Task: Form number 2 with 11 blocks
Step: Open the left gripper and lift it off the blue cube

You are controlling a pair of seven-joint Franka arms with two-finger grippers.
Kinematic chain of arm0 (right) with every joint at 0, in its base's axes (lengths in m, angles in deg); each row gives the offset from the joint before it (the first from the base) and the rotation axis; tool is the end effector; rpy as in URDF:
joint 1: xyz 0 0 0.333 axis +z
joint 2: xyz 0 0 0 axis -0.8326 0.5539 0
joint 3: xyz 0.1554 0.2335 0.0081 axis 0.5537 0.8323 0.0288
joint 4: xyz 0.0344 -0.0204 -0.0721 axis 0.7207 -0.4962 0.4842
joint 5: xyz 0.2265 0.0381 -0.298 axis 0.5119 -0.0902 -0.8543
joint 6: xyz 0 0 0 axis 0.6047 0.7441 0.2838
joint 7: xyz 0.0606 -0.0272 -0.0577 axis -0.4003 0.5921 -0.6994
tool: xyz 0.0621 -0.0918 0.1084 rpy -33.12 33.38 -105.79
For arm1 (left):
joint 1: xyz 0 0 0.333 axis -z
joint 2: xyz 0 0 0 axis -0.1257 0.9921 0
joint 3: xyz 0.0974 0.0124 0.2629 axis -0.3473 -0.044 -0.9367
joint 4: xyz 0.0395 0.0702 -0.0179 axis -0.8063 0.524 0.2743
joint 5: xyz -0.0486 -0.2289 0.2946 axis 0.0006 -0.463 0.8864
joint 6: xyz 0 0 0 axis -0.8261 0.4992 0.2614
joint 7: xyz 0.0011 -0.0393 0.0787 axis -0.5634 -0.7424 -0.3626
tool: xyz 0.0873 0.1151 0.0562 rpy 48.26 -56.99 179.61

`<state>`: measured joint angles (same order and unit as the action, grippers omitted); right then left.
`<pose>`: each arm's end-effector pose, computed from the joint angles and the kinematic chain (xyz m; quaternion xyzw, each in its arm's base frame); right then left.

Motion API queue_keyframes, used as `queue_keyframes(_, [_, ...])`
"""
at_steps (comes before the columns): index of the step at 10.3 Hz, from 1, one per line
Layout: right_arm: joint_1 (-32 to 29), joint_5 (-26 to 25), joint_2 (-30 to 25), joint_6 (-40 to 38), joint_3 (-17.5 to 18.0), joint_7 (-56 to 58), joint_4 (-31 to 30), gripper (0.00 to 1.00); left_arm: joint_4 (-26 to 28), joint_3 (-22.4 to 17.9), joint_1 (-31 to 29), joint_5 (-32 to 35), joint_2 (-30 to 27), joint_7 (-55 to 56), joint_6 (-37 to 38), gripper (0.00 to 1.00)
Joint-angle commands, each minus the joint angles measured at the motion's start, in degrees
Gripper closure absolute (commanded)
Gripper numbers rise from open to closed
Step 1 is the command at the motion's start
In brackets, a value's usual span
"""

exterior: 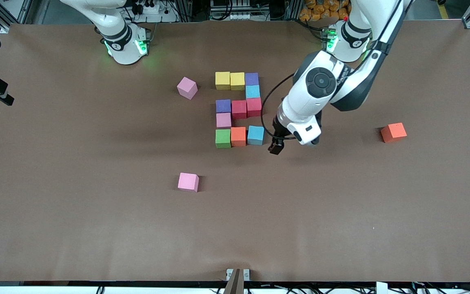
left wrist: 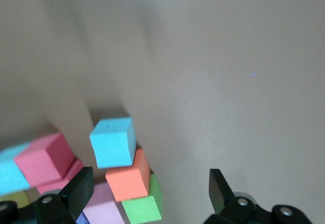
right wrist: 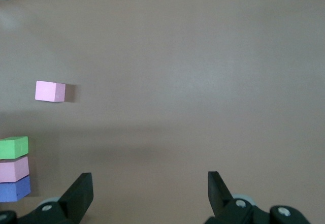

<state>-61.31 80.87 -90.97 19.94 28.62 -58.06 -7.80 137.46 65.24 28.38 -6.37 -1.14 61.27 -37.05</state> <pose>0.5281 -0.0420 0.5881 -0.9986 0.0015 -0.0500 0.0187 0.5172 -0.3584 0.3119 0.8062 0.5856 -0.0497 0.0687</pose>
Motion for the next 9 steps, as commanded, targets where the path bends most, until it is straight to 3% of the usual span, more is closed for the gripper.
queue_keyframes(1, [-0.2, -0.4, 0.4, -1.0, 1.1, -0.3, 1.3, 0.00, -4.8, 0.1, -1.7, 4.9, -0.1, -13.7, 7.7, 0.00])
queue_keyframes(4, [2.0, -0.7, 1.3, -0.9, 1.1, -0.9, 1.3, 0.00, -7.1, 0.1, -5.6, 10.8, -0.7, -32.3, 15.5, 0.00])
queue_keyframes(9, [1.5, -0.6, 1.6, -0.9, 1.0, -0.8, 1.3, 0.00, -8.3, 0.1, -12.9, 11.7, -7.1, -59.2, 22.8, 0.00])
